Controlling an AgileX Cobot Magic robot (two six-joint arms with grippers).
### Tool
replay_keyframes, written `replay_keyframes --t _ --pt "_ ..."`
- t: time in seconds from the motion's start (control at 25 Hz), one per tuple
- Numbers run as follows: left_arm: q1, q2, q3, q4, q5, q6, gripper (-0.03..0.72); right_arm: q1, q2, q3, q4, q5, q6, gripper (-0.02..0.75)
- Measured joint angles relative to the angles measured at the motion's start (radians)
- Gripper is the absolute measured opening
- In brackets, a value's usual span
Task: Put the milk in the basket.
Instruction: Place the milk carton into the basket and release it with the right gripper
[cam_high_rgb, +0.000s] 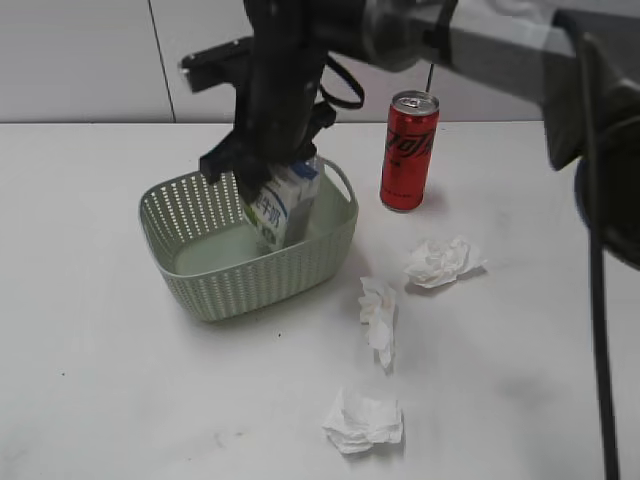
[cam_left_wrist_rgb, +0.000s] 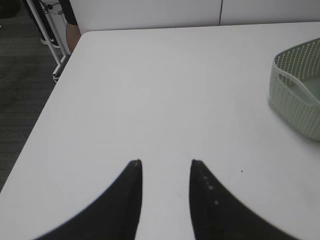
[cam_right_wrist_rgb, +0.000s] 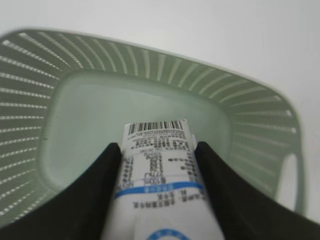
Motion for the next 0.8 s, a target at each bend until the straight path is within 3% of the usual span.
replay_keyframes --t 0.36,0.44,0.6,0.8 --pt "0.000 0.000 0.000 0.000 0.000 0.000 0.239 0.000 0.099 -0.001 -0.006 -0.048 -0.007 0.349" --pt "0.000 0.000 0.000 0.000 0.000 0.000 0.239 0.000 0.099 -0.002 -0.006 -0.052 -0.007 0.402" --pt "0.000 0.000 0.000 0.000 0.000 0.000 0.239 0.000 0.099 -0.005 0.001 -0.056 -0.008 0.598" --pt "0.000 0.000 0.000 0.000 0.000 0.000 0.239 0.000 0.080 -0.007 0.005 -0.044 -0.013 0.651"
